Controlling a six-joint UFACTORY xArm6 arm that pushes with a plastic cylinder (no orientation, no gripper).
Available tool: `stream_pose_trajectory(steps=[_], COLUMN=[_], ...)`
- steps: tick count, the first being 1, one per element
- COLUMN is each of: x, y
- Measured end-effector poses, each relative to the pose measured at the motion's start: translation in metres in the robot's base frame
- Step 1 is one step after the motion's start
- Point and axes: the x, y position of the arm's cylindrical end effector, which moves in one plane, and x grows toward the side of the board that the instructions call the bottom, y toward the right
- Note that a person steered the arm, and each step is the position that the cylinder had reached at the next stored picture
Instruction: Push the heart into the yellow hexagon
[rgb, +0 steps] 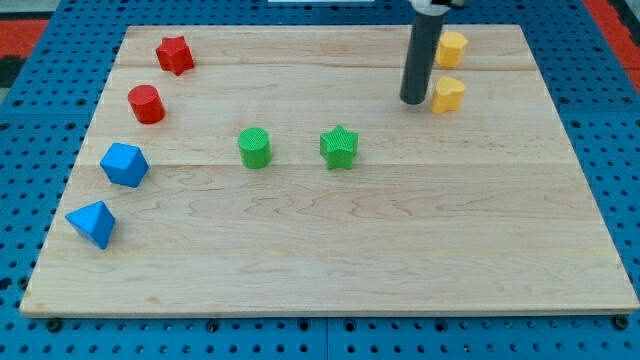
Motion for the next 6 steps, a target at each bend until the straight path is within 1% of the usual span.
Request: stream_pose_trajectory(steps=[1, 2, 3, 5, 6], x=[0.026, -0.013, -0.053, -0.011, -0.014], y=[0.021, 0.05, 0.067, 0.09, 0.105])
